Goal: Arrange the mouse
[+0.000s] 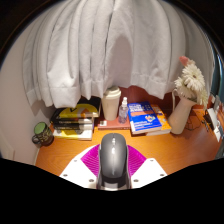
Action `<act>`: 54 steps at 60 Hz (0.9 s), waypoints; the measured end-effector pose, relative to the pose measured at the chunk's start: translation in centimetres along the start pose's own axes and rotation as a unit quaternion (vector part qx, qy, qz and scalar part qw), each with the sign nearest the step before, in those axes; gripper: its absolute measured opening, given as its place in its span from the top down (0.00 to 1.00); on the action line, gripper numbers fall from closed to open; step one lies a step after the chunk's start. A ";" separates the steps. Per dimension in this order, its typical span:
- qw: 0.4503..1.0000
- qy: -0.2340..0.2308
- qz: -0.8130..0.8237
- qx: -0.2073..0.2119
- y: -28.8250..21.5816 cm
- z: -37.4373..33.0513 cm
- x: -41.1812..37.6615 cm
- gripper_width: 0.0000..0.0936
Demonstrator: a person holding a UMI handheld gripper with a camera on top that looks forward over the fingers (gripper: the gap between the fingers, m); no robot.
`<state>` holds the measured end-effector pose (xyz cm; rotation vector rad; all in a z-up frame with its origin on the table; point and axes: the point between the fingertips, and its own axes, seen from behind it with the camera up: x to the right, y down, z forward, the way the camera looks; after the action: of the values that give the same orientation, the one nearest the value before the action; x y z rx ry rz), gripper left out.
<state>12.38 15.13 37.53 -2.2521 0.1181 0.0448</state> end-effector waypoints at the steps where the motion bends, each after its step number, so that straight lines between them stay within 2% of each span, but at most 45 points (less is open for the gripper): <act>1: 1.000 -0.002 0.001 -0.008 0.9 1.1 0.1 0.64; 8: 0.998 -0.004 -0.020 -0.066 6.1 5.7 0.0 0.64; 9: 0.997 -0.007 -0.021 -0.074 6.9 6.6 -0.2 0.67; 10: 0.996 -0.011 -0.021 -0.081 7.6 7.4 -0.4 0.64; 13: 0.995 -0.025 -0.018 -0.093 9.0 8.8 -0.7 0.64; 22: 0.990 -0.027 -0.034 -0.131 12.0 9.3 -1.1 0.64; 24: 0.992 -0.026 -0.026 -0.118 11.6 9.3 -1.2 0.63; 33: 0.994 -0.026 -0.006 -0.108 11.5 9.6 -1.1 0.53; 42: 0.993 -0.027 -0.015 -0.118 11.5 9.9 -1.2 0.47; 44: 0.992 -0.030 -0.011 -0.122 11.5 9.9 -1.4 0.42; 47: 0.991 -0.044 -0.007 -0.127 11.3 9.8 -2.2 0.27; 50: 0.990 -0.045 -0.011 -0.134 11.4 9.5 -2.5 0.17; 51: 0.990 -0.041 -0.017 -0.136 11.6 9.3 -2.3 0.09; 52: 0.989 -0.037 -0.025 -0.138 11.5 9.0 -2.3 0.06; 54: 0.989 -0.031 -0.039 -0.141 11.3 8.4 -2.2 0.07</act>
<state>9.16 14.68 23.71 -2.5321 -0.0111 0.0935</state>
